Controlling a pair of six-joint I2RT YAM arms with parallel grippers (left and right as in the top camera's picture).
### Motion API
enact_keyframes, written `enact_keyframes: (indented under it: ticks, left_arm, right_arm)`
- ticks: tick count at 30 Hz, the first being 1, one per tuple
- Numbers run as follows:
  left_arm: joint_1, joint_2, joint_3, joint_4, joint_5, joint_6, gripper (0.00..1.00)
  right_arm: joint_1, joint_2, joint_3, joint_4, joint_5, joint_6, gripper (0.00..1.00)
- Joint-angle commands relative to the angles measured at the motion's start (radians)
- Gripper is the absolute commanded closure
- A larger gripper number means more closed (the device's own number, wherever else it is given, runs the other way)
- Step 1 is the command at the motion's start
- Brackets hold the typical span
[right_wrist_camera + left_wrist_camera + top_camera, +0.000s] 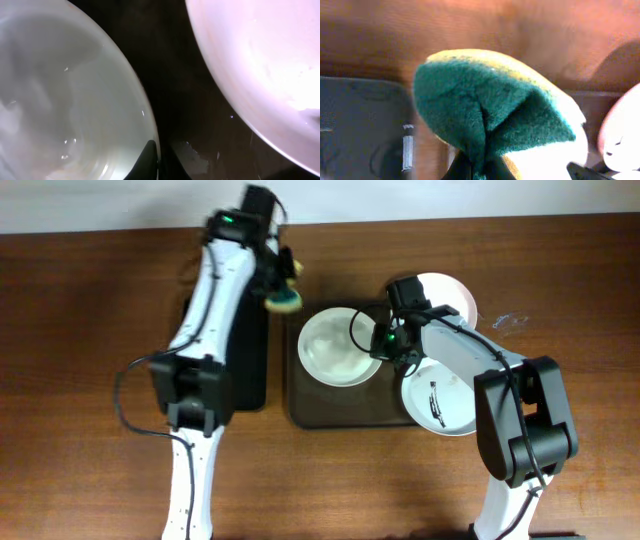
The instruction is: Clean dirty plates on tray and stack at the side
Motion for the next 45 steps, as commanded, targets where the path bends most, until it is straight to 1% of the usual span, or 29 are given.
enact_keyframes:
  ticks: [1, 2, 4, 5, 6, 7, 9, 11, 13, 17, 18, 19, 20, 21, 22, 24, 26, 27, 28, 29, 30, 31, 32, 34, 36, 39, 43, 44, 45]
  left_arm:
    - [0.027, -0.012, 0.233, -0.153, -0.013, 0.097, 1.0]
    - [0.042, -0.012, 0.29, -0.199, -0.013, 0.097, 1.0]
    - [0.087, -0.012, 0.367, -0.265, -0.013, 0.097, 1.0]
    - [0.112, -0.012, 0.388, -0.293, -0.013, 0.097, 1.0]
    - [0.14, -0.012, 0.391, -0.32, -0.012, 0.097, 1.0]
    - [0.153, -0.012, 0.391, -0.34, -0.013, 0.097, 1.0]
    - [0.161, -0.012, 0.391, -0.351, -0.026, 0.115, 1.0]
    - [0.158, -0.012, 0.391, -0.353, -0.036, 0.115, 1.0]
    - [0.154, -0.012, 0.39, -0.351, -0.037, 0.115, 1.0]
    - [0.154, -0.012, 0.39, -0.352, -0.055, 0.115, 1.0]
    - [0.154, -0.012, 0.39, -0.352, -0.055, 0.115, 1.0]
    - [0.154, -0.012, 0.39, -0.352, -0.055, 0.115, 1.0]
    - [0.154, -0.012, 0.39, -0.353, -0.055, 0.115, 1.0]
    - [0.154, -0.012, 0.39, -0.353, -0.055, 0.115, 1.0]
    - [0.154, -0.012, 0.389, -0.353, -0.055, 0.115, 1.0]
    - [0.151, -0.012, 0.389, -0.353, -0.055, 0.115, 1.0]
    - [0.14, -0.012, 0.389, -0.353, -0.055, 0.115, 1.0]
    - [0.14, -0.012, 0.389, -0.353, -0.055, 0.115, 1.0]
    - [0.14, -0.012, 0.389, -0.353, -0.055, 0.115, 1.0]
    - [0.14, -0.012, 0.389, -0.353, -0.055, 0.115, 1.0]
    - [0.14, -0.012, 0.389, -0.353, -0.055, 0.115, 1.0]
    - [0.137, -0.012, 0.389, -0.353, -0.055, 0.115, 1.0]
    - [0.135, -0.012, 0.389, -0.353, -0.055, 0.115, 1.0]
    - [0.125, -0.012, 0.389, -0.352, -0.055, 0.115, 1.0]
    - [0.123, -0.012, 0.389, -0.348, -0.055, 0.115, 1.0]
    - [0.123, -0.012, 0.389, -0.335, -0.055, 0.115, 1.0]
    - [0.122, -0.012, 0.389, -0.33, -0.055, 0.115, 1.0]
    - [0.121, -0.012, 0.389, -0.33, -0.055, 0.115, 1.0]
    - [0.121, -0.012, 0.389, -0.33, -0.055, 0.115, 1.0]
  right_arm:
    - [0.009, 0.034, -0.027, -0.02, -0.031, -0.076, 0.96]
    - [0.009, 0.021, -0.002, -0.042, -0.106, -0.153, 0.96]
    - [0.009, -0.041, 0.074, -0.139, -0.1, -0.19, 0.96]
    - [0.01, -0.071, 0.103, -0.171, -0.083, -0.195, 0.96]
    - [0.011, -0.122, 0.153, -0.238, -0.004, -0.196, 0.96]
    - [0.018, -0.147, 0.174, -0.276, 0.087, -0.195, 0.96]
    - [0.093, -0.187, 0.205, -0.353, 0.382, -0.191, 0.96]
    - [0.198, -0.195, 0.229, -0.413, 0.629, -0.154, 0.96]
    - [0.349, -0.195, 0.241, -0.454, 0.972, -0.108, 0.96]
    - [0.512, -0.195, 0.241, -0.455, 1.365, -0.108, 0.96]
    - [0.557, -0.195, 0.241, -0.452, 1.496, -0.108, 0.96]
    - [0.567, -0.195, 0.241, -0.45, 1.522, -0.108, 0.96]
    - [0.571, -0.195, 0.241, -0.447, 1.522, -0.106, 0.96]
    - [0.57, -0.195, 0.241, -0.448, 1.494, -0.064, 0.96]
    - [0.563, -0.201, 0.241, -0.447, 1.43, -0.039, 0.96]
    - [0.503, -0.241, 0.241, -0.442, 1.157, -0.033, 0.96]
    - [0.316, -0.337, 0.241, -0.423, 0.727, -0.077, 0.96]
    - [0.262, -0.358, 0.241, -0.417, 0.628, -0.104, 0.96]
    - [0.142, -0.393, 0.241, -0.409, 0.412, -0.151, 0.96]
    - [-0.018, -0.414, 0.241, -0.41, 0.204, -0.186, 0.96]
    - [-0.16, -0.414, 0.241, -0.418, 0.065, -0.2, 0.96]
    - [-0.278, -0.408, 0.241, -0.426, 0.018, -0.199, 0.96]
    - [-0.349, -0.404, 0.24, -0.43, 0.013, -0.198, 0.96]
    - [-0.579, -0.376, 0.238, -0.425, 0.019, -0.192, 0.96]
    - [-0.743, -0.303, 0.238, -0.396, 0.031, -0.2, 0.96]
    - [-0.864, -0.162, 0.238, -0.368, 0.114, -0.2, 0.96]
    - [-0.928, -0.018, 0.238, -0.341, 0.125, -0.2, 0.96]
    - [-0.928, -0.013, 0.238, -0.336, 0.125, -0.2, 0.91]
    - [-0.927, -0.015, 0.239, -0.339, 0.122, -0.2, 0.74]
